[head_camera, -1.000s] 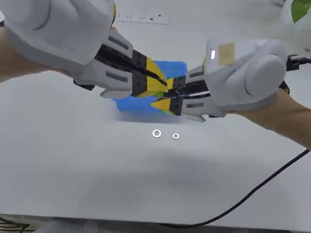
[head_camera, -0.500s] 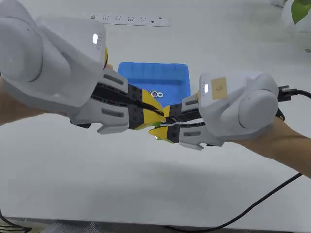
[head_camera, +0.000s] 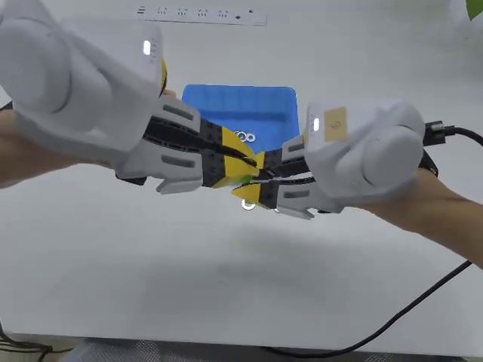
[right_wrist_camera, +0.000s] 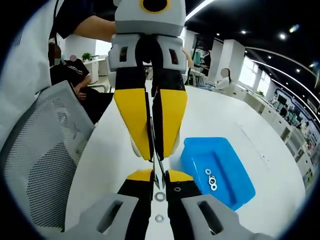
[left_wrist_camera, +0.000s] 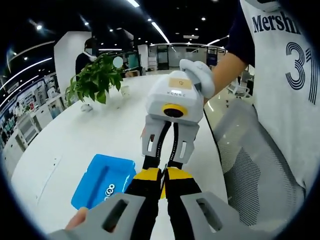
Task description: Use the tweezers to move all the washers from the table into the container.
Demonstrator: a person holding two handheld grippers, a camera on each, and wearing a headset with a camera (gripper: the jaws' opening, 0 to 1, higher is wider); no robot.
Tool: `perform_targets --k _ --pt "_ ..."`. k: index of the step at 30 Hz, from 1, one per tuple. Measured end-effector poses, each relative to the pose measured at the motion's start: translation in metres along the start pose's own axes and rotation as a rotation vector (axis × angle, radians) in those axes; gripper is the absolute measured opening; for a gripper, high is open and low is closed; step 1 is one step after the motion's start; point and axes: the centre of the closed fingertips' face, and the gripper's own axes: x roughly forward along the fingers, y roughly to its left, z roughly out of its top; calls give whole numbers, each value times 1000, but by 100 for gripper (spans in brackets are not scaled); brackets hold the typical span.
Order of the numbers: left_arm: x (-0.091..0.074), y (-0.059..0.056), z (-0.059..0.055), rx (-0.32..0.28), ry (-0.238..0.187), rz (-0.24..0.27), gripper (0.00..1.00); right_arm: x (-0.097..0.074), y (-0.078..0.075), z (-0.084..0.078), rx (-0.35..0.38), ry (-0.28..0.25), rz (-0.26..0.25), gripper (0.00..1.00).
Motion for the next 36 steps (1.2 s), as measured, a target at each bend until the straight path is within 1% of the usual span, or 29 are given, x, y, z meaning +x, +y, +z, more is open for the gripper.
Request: perform_targets --k 4,7,10,18,22,24,27,29,36 --pt "5 -2 -7 -16 2 -7 6 5 3 -8 1 16 17 10" --pt "8 -3 -12 -21 9 -13 7 9 6 -12 11 21 28 10" --pt "10 -2 -17 -38 12 -19 7 12 7 -16 17 25 36 10" --pt "18 1 -19 -53 19 -23 7 16 4 -22 45 27 39 10" --pt "23 1 -19 -65 17 -35 7 16 4 -26 74 27 39 10" --pt "24 1 -19 -66 18 -38 7 16 4 -28 70 27 34 10" --pt "27 0 -18 -68 18 -42 7 16 4 -29 83 25 31 10" --pt "28 0 -18 -76 14 -46 7 16 3 -29 100 17 32 10" --pt "29 1 -17 -86 13 -47 7 16 3 -29 117 12 34 11"
